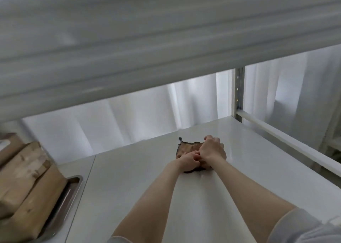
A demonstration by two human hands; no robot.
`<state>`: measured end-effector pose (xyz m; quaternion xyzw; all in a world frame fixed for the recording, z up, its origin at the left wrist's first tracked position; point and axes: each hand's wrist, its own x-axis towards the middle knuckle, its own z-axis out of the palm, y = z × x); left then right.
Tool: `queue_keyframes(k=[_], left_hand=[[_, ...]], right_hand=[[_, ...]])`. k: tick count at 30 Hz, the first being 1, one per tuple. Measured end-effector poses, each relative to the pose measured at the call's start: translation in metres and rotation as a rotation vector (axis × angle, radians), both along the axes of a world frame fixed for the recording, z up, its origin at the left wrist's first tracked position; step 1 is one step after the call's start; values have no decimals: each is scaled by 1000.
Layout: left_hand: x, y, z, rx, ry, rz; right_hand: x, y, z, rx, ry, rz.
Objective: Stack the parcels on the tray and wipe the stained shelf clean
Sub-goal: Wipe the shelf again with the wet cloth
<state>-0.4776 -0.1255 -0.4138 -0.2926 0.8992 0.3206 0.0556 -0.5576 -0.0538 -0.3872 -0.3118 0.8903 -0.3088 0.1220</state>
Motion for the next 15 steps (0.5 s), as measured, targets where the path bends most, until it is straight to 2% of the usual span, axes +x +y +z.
queue_keyframes(k=[2,4,8,11,15], left_hand=[[35,0,2,24,2,60],[72,-4,2,-61,-25,140],[159,-9,-2,-219,-213,418],[213,4,-7,-156,-259,705],[229,28,-7,-75,-270,1022]], right_hand=[[24,-4,2,58,5,74],[48,-3,5,111,-6,140],[92,1,9,214,5,314],[116,9,11,274,23,423],[118,26,14,335,26,472]])
